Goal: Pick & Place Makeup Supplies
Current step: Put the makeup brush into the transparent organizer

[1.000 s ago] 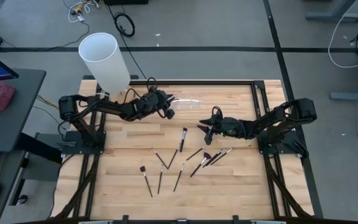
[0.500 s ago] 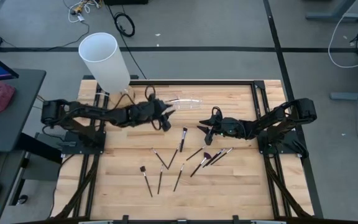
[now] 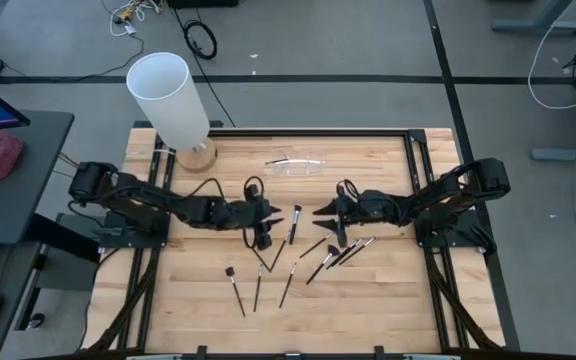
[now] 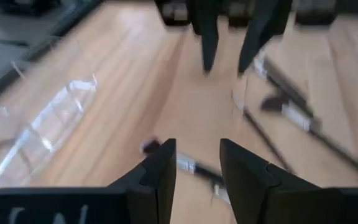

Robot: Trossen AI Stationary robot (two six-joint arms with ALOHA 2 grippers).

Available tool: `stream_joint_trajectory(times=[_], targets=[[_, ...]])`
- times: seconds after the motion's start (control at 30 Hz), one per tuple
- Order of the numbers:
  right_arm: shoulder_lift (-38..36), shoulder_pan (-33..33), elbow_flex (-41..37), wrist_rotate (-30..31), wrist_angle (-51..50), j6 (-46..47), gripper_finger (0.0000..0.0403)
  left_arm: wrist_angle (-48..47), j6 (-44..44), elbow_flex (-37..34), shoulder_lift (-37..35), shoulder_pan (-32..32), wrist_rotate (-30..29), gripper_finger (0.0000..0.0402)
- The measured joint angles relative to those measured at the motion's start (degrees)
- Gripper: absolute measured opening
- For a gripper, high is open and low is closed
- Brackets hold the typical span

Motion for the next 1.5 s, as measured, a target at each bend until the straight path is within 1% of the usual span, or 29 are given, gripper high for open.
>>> stream_joint_trajectory(times=[0.13, 0.27, 0.53, 0.7, 0.87, 0.97, 1.07, 1.2, 1.3, 1.4, 1.5], targets=[[0.9, 3.4, 0.0, -1.5, -4.7, -4.1, 0.0139, 1.0, 0.0, 0.0, 2.4, -1.0, -0.6, 0.0126], [3.7, 5.1, 0.0, -2.1, -4.1, -6.2, 0.0139, 2.8, 0.0, 0.1, 4.1, -0.6, -0.6, 0.0126], [12.5, 4.1, 2.3, -2.0, -3.6, -6.5, 0.0139, 5.0, 0.0, 0.1, 4.4, -0.3, -0.5, 0.0126], [16.4, 4.1, 3.1, -4.0, -2.9, -8.3, 0.0139, 5.6, 0.0, 0.1, 4.4, -0.3, 0.3, 0.0126], [17.2, 3.7, 3.2, -4.1, -2.8, -10.0, 0.0135, 6.0, 0.1, 0.1, 4.4, -0.3, 0.5, 0.0126], [17.2, 3.7, 3.1, -4.1, -2.7, -11.8, 0.0122, 6.0, 0.1, 0.1, 4.4, -0.3, 1.1, 0.0126], [17.6, 3.7, 2.8, -3.8, -0.1, -14.7, 0.0105, 6.1, 0.1, 0.1, 4.4, -0.3, 1.2, 0.0126], [17.1, 3.7, 2.9, -3.6, 7.6, -19.2, 0.009, 6.1, 0.1, 0.1, 4.4, -0.3, 1.1, 0.0126], [16.5, 3.6, 2.9, -3.6, 7.1, -21.3, 0.0089, 6.1, 0.1, 0.1, 4.4, -0.3, 1.2, 0.0126], [16.2, 3.6, 2.9, -3.6, 6.4, -20.8, 0.0091, 6.1, 0.1, 0.1, 4.4, -0.3, 1.2, 0.0126], [16.2, 3.6, 2.9, -3.7, 5.5, -17.4, 0.0094, 6.1, 0.0, 0.1, 4.4, -0.3, 1.2, 0.0126]])
